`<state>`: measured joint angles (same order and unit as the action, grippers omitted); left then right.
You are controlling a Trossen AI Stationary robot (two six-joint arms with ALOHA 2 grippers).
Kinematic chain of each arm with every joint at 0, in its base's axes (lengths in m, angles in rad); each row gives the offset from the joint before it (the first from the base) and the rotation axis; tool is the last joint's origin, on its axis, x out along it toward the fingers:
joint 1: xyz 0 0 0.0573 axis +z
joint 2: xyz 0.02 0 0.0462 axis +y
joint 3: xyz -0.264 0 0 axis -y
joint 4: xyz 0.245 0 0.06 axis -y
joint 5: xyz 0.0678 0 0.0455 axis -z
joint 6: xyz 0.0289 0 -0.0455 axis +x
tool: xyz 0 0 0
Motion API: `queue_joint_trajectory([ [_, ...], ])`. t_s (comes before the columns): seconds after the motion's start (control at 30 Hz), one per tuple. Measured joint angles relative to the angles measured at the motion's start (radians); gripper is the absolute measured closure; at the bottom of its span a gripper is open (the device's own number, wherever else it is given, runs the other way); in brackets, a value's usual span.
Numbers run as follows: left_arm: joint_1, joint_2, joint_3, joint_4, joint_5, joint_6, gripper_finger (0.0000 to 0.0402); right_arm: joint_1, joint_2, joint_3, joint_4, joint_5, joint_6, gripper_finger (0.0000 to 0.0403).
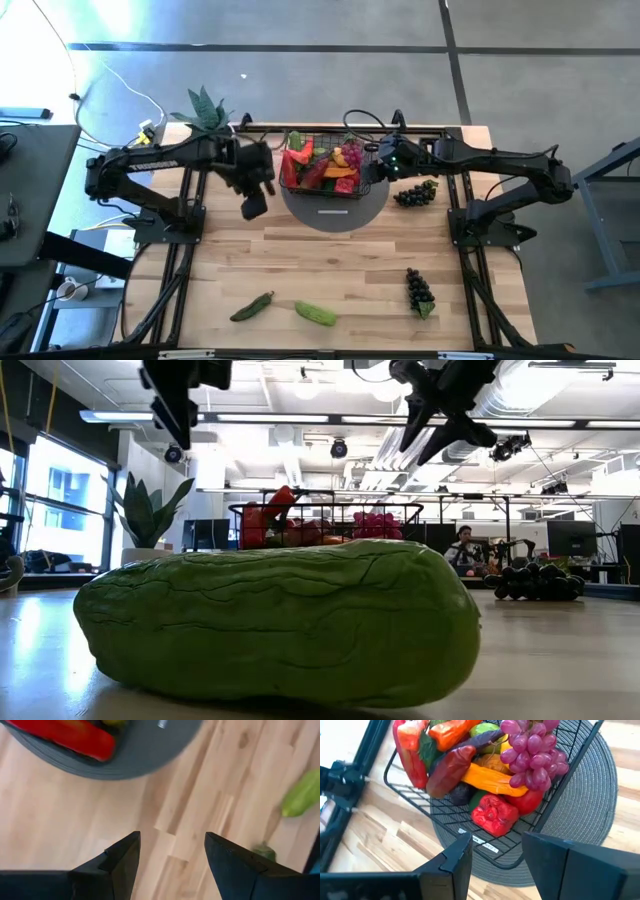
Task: Build produce basket
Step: Put the green chili pepper into the wire basket
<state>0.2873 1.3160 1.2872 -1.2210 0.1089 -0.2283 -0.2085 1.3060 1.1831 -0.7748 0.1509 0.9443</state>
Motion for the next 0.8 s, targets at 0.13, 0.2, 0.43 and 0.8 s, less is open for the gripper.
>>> queue_joint_trajectory([
  [0.13, -0.085, -0.035, -0.058, 0.015, 0.002, -0.082, 0.019, -0.001, 0.0, 0.0, -0.007, -0.046, -0.046, 0.0249],
  [0.2, -0.13, -0.048, -0.084, 0.017, 0.007, -0.1, 0.019, 0.0, 0.0, 0.0, -0.008, -0.073, -0.072, 0.0249],
  [0.43, -0.31, -0.081, -0.193, 0.141, 0.041, -0.23, 0.019, 0.0, 0.0, 0.0, -0.008, -0.129, -0.134, 0.0249],
  [0.8, -0.58, -0.087, -0.305, 0.365, -0.002, -0.455, 0.019, 0.0, 0.001, 0.0, -0.015, -0.156, -0.213, 0.0249],
])
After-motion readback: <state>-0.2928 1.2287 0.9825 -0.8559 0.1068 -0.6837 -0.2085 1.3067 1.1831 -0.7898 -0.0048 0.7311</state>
